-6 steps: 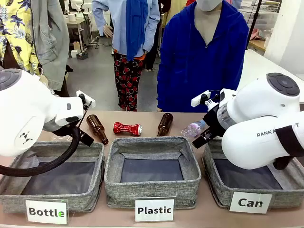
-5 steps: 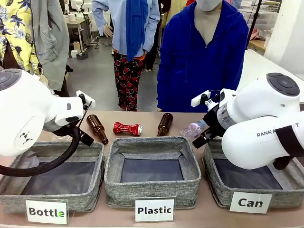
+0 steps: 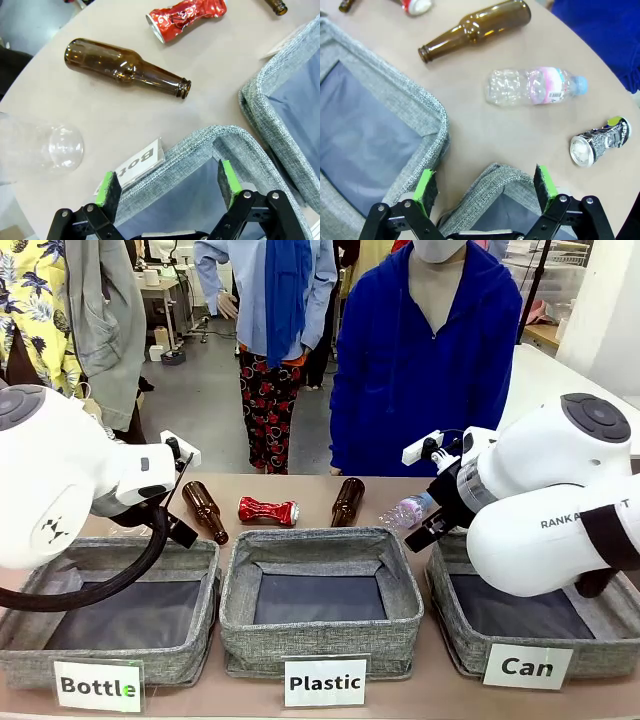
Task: Sort the can waste into the basket.
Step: Pick up the can waste from the table and place it in the right Fabric basket.
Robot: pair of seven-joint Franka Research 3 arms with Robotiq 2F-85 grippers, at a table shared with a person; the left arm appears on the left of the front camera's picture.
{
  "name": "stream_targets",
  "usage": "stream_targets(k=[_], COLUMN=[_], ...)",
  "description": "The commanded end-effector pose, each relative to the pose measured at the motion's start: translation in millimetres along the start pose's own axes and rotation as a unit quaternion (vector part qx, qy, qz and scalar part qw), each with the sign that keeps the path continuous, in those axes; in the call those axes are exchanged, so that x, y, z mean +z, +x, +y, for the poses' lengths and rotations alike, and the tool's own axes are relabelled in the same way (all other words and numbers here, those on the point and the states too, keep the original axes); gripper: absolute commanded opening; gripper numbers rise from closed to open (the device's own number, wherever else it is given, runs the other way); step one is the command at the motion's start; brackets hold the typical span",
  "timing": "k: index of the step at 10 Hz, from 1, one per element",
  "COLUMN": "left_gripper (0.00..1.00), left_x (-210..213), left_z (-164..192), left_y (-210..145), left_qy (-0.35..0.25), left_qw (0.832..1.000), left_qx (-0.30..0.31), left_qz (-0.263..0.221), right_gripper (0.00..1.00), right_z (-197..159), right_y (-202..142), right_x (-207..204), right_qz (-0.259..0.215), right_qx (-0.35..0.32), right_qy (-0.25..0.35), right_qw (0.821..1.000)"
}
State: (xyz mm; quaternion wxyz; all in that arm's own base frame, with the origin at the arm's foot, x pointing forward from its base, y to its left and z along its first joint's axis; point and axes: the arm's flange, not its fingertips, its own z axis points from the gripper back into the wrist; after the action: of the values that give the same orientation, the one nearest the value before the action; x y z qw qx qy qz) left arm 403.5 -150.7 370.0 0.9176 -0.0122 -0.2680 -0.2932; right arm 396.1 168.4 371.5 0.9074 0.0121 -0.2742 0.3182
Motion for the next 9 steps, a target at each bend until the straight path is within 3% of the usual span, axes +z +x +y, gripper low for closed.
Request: stream_targets(k=[1, 9], left_gripper=[1.0, 1.0], left_x=[0.1, 0.1], left_z=[-0.1, -0.1], left_y=[0.1, 0.1], left_qy=[0.0, 0.0], left_qw=[1.0, 1.0], left_qx=[0.0, 0.0], left_qz=[0.0, 0.0], right_gripper=[1.0, 1.0], right_z=[-0.1, -0.1], right_y=[0.0, 0.0], right_x=[0.0, 0.0], right_qz=[0.0, 0.0], right_qx=[-0.001, -0.001], right_qy=[0.0, 0.0], right_qw=[1.0, 1.0])
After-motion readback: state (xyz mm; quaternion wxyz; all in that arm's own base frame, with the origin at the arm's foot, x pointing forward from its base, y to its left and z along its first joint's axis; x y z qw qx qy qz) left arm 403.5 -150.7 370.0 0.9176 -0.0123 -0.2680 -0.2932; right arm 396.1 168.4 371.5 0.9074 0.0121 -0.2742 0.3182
